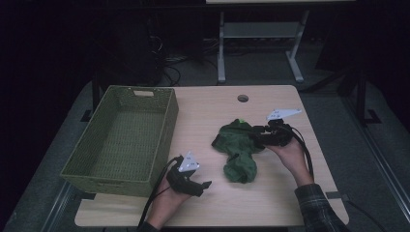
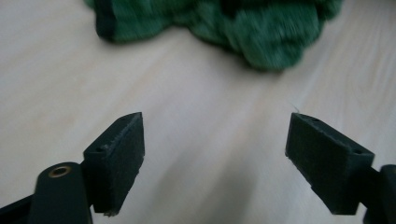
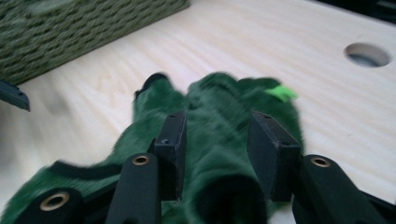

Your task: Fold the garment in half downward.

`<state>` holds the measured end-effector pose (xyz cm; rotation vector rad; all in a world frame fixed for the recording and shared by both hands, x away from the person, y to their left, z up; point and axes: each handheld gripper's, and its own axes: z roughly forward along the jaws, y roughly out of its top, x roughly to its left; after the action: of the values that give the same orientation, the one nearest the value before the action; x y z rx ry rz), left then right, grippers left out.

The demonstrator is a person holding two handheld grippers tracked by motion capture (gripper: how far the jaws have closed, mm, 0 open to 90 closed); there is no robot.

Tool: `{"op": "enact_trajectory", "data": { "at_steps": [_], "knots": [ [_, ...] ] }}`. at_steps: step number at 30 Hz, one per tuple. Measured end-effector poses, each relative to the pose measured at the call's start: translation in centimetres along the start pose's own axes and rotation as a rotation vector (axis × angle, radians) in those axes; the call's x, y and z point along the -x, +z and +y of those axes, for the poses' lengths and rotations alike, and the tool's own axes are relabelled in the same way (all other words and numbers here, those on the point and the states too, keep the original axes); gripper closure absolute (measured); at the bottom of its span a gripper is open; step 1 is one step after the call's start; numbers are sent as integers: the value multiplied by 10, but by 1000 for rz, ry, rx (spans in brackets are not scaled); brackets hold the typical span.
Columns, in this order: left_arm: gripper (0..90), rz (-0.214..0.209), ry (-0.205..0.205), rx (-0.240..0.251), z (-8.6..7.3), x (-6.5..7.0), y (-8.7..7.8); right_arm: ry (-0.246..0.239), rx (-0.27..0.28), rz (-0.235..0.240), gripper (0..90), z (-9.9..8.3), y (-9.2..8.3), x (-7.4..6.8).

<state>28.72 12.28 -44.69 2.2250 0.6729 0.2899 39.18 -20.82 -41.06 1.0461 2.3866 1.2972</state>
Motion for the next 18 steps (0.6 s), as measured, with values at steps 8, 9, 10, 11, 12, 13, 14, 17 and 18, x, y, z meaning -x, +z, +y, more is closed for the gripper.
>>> {"op": "enact_trajectory", "data": {
  "at_steps": [8, 9, 10, 11, 12, 13, 14, 17, 18],
  "knots": [
    [367, 6, 3, 74, 42, -30, 13, 48, 12, -27, 591, 4, 4, 24],
    [385, 0, 11, 76, 49, -35, 17, 56, 3, -26, 590, 4, 6, 26],
    [409, 0, 13, 73, 52, -38, 20, 61, -13, -36, 591, 3, 8, 30],
    [423, 4, 16, 75, 58, -43, 25, 60, -14, -41, 591, 3, 9, 32],
    [436, 0, 13, 75, 62, -47, 29, 73, -21, -44, 591, 2, 11, 34],
    [452, -5, 14, 75, 66, -51, 33, 74, -23, -50, 591, 2, 12, 37],
    [468, -2, 17, 72, 69, -54, 37, 76, -30, -52, 591, 2, 13, 39],
    [512, 2, 19, 89, 78, -67, 52, 78, -34, -61, 588, -1, 18, 44],
    [526, 3, 10, 95, 80, -71, 57, 84, -39, -59, 586, -2, 20, 46]
  ]
}}
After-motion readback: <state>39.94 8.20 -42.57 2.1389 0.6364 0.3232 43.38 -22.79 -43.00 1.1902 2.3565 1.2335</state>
